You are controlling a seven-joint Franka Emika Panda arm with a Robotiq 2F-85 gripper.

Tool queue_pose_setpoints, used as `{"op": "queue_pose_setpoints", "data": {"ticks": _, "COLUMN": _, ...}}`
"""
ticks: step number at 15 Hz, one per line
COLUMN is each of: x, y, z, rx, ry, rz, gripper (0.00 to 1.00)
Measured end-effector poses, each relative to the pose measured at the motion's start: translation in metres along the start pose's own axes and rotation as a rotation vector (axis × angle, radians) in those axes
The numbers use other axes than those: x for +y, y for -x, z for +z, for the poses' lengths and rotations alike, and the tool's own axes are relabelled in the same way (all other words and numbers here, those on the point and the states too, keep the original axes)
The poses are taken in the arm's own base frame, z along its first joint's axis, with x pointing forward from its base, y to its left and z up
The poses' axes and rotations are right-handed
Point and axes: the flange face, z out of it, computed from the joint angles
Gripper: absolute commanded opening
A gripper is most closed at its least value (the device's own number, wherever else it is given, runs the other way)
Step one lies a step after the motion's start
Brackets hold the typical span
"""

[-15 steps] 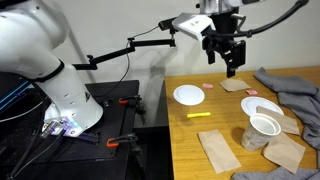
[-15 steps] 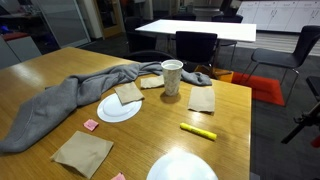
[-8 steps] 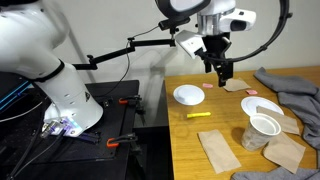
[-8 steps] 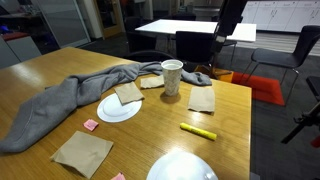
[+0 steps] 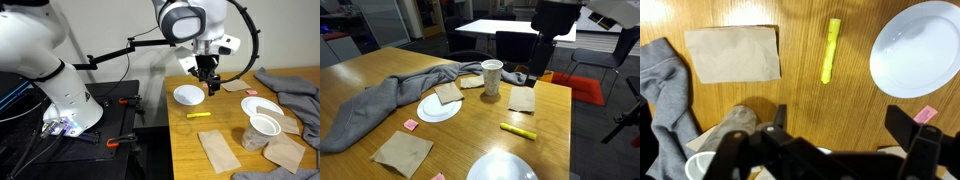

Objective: Put the marker in the cup

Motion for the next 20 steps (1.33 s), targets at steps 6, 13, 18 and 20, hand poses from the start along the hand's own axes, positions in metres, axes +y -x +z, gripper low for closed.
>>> {"op": "queue_pose_setpoints", "data": {"ticks": 6, "x": -0.001, "y": -0.013, "z": 0.042, "rx": -0.049, "ry": -0.023, "rz": 0.090, "gripper": 1.00}}
{"op": "queue_pose_setpoints", "data": {"ticks": 13, "x": 0.001, "y": -0.024, "z": 0.089, "rx": -0.098, "ry": -0.030, "rz": 0.147, "gripper": 1.00}}
{"op": "queue_pose_setpoints", "data": {"ticks": 18, "x": 0.001, "y": -0.024, "z": 0.089, "rx": -0.098, "ry": -0.030, "rz": 0.147, "gripper": 1.00}}
{"op": "queue_pose_setpoints", "data": {"ticks": 20, "x": 0.001, "y": -0.023, "z": 0.090, "rx": -0.101, "ry": -0.030, "rz": 0.146, "gripper": 1.00}}
